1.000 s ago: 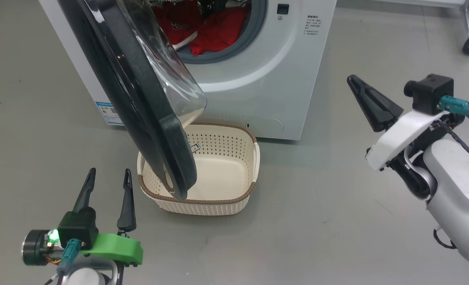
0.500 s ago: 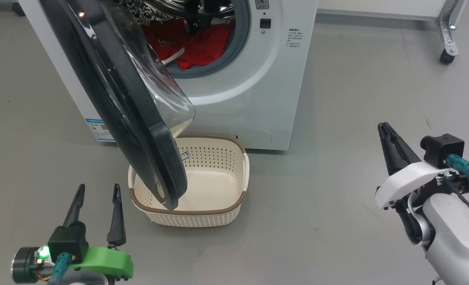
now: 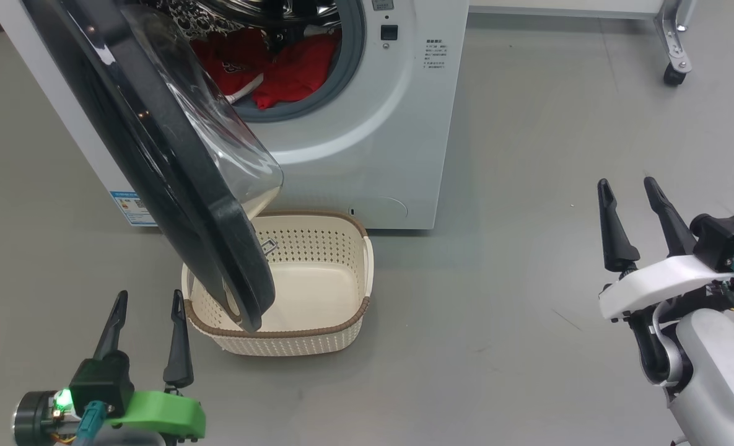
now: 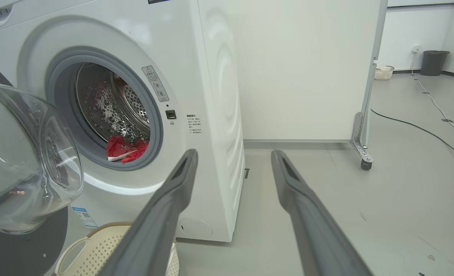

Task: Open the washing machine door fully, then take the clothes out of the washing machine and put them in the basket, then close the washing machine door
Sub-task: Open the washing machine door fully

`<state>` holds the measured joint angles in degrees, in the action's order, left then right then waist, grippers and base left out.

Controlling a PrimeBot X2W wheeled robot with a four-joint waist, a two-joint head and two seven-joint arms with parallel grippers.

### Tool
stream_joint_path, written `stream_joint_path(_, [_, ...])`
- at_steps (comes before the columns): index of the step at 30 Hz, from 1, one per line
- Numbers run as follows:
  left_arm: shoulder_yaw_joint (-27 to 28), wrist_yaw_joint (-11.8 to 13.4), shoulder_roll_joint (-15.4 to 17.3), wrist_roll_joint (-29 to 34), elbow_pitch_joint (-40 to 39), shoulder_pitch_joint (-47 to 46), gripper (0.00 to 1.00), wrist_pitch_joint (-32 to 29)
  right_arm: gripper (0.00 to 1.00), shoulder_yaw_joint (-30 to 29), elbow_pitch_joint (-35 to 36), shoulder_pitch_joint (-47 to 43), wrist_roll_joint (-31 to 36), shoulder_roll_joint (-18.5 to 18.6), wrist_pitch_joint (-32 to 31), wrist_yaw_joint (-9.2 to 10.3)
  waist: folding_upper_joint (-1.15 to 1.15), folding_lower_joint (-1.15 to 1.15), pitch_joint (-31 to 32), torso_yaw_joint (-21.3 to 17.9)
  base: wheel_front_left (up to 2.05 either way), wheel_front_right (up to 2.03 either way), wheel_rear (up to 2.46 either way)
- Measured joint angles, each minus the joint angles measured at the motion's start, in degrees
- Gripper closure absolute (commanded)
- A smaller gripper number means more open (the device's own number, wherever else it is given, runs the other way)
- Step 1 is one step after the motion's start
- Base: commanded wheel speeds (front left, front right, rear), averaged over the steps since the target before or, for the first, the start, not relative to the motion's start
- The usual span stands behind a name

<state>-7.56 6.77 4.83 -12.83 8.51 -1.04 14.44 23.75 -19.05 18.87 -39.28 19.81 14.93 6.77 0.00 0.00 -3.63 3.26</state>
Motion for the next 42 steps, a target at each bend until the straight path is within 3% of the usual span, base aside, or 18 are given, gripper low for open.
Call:
stream_joint_path(10, [0.08, -0.01, -0.21, 0.31, -0.15, 0.01, 0.0, 0.0, 0.0, -4.88, 3.45, -5.11, 3.89, -2.35, 0.0, 0.02, 0.0, 0.0, -0.7, -0.32, 0.0, 0.0, 0.0])
stream_joint_path(42, [0.23, -0.6, -0.75, 1.31, -0.11, 0.01, 0.0, 0.0, 0.0, -9.24, 7.62, -11.79, 11.29, -6.73, 0.0, -0.12, 0.0, 0.0, -0.85, 0.09, 0.0, 0.0, 0.0])
